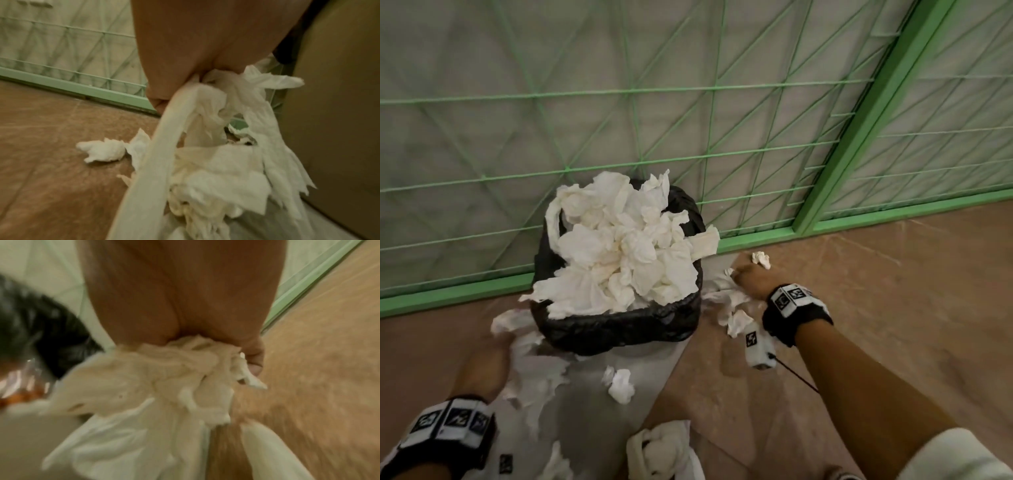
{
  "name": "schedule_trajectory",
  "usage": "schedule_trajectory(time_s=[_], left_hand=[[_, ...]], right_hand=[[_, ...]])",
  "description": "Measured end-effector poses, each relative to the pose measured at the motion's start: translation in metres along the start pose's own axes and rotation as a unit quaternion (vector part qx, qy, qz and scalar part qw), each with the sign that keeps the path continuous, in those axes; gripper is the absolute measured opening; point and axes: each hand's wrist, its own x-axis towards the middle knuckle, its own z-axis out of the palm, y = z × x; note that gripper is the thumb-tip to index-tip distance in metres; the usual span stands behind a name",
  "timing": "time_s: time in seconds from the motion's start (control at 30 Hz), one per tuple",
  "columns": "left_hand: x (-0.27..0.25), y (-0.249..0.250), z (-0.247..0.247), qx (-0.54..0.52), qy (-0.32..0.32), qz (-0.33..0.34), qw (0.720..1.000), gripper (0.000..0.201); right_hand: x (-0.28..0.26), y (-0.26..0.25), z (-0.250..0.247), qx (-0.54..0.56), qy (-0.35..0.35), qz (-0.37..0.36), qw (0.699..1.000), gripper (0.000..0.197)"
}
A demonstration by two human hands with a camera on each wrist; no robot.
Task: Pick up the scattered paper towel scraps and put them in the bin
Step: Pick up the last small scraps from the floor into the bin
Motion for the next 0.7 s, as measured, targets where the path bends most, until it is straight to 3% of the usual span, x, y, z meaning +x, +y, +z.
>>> schedule_trajectory(time_s=[0.07,0.13,0.17,0.23,0.33,0.4,0.53,0.63,0.7], left_hand=[[-0.005,0.003,-0.020,-0.075,0.001,-0.036,0.997,0.040],[-0.014,0.016,-0.044,-0.124,0.008,-0.053,0.991,0.042],[-0.020,0.026,-0.057,-0.134,0.019,-0.046,0.990,0.043],[-0.033,0.046,-0.079,-0.156,0.060,-0.011,0.986,0.042],[-0.044,0.072,-0.109,-0.200,0.112,0.038,0.973,0.024],[-0.049,0.089,-0.126,-0.252,0.132,0.079,0.955,0.015],[-0.070,0.138,-0.160,-0.319,0.165,0.221,0.907,0.038],[-0.104,0.186,-0.178,-0.362,0.160,0.299,0.868,0.039],[-0.125,0.214,-0.182,-0.448,0.122,0.333,0.820,0.031]], right_hand=[[-0.013,0.000,-0.033,0.082,-0.057,-0.001,0.995,0.056],[-0.024,-0.003,-0.064,0.215,-0.040,0.013,0.976,0.069],[-0.032,-0.008,-0.081,0.273,-0.007,0.011,0.962,0.064],[-0.046,-0.022,-0.113,0.369,0.040,-0.027,0.928,0.026],[-0.068,-0.061,-0.165,0.440,0.114,-0.117,0.883,0.031],[-0.086,-0.092,-0.188,0.444,0.146,-0.195,0.862,0.030],[-0.116,-0.153,-0.188,0.395,0.197,-0.317,0.839,0.033],[-0.122,-0.184,-0.150,0.275,0.228,-0.346,0.867,0.024],[-0.125,-0.193,-0.121,0.202,0.163,-0.338,0.905,0.028]])
